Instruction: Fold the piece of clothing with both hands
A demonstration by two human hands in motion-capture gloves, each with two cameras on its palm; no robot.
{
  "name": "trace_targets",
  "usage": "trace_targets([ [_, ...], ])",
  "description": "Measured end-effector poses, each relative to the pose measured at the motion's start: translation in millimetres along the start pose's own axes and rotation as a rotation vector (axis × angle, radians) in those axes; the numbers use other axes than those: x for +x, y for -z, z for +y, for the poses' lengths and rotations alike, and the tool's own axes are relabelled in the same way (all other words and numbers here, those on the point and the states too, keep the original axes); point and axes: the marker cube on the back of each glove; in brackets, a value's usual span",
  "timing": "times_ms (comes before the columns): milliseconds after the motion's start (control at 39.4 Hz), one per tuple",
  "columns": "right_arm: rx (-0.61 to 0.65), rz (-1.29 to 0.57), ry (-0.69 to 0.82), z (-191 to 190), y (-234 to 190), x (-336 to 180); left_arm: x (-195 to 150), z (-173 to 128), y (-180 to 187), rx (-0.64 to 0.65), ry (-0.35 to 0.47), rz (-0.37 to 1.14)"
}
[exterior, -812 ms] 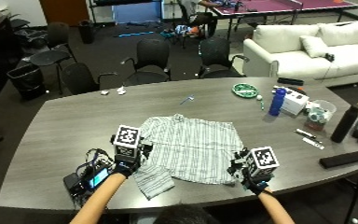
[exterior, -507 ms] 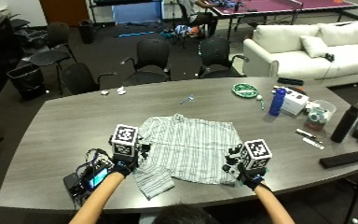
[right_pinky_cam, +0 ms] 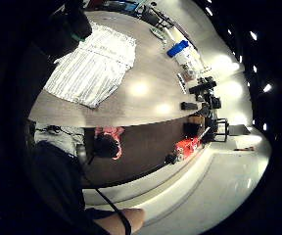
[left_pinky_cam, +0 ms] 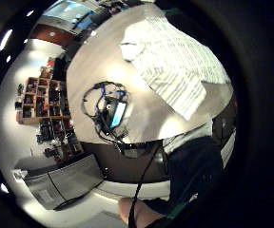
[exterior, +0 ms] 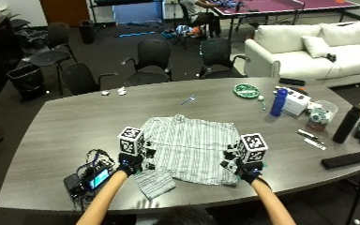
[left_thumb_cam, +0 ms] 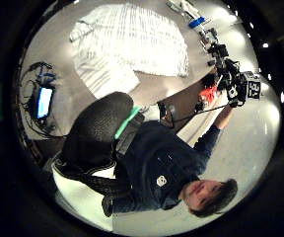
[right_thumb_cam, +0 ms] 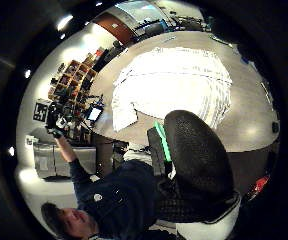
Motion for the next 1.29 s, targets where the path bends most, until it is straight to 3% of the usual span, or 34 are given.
trace_targets([
  [152,-0.046,0.002,-0.007,-7,-3,-10,-3,-53,-54,0.059,-0.079,0.018],
  [279,-0.066,0.014,-0.003,-14,-10,-15,7,-60,-68,0.004,-0.131,0.027],
  [355,-0.085,0.015,-0.003,-18,-17,-18,6,-77,-95,-0.04,-0.151,0.018],
  [406,-0.103,0.019,0.0,-22,-27,-17,7,-78,-109,-0.105,-0.144,0.013],
  [507,-0.145,0.042,-0.003,-26,-41,-15,19,-55,-131,-0.439,-0.062,0.061],
  [558,-0.16,0.046,-0.006,-29,-48,-14,22,-54,-147,-0.525,-0.05,0.052],
  [659,-0.188,0.036,-0.007,-29,-54,-14,21,-63,-173,-0.531,-0.038,0.001],
  [761,-0.198,0.03,-0.016,-33,-65,-10,19,-71,-184,-0.5,-0.048,0.043],
  [862,-0.212,0.036,-0.027,-33,-69,-8,19,-76,-189,-0.546,-0.036,0.09],
  [964,-0.221,0.022,-0.029,-36,-79,-5,16,-81,-192,-0.613,0.06,0.07],
  [1141,-0.238,-0.004,-0.026,-40,-89,-8,11,-95,-188,-0.537,0.165,-0.025],
  [1192,-0.244,-0.009,-0.022,-42,-94,-8,12,-105,-186,-0.436,0.13,-0.049],
  [1294,-0.27,-0.027,0.002,-50,-111,-6,26,-122,-176,-0.195,-0.027,-0.055],
])
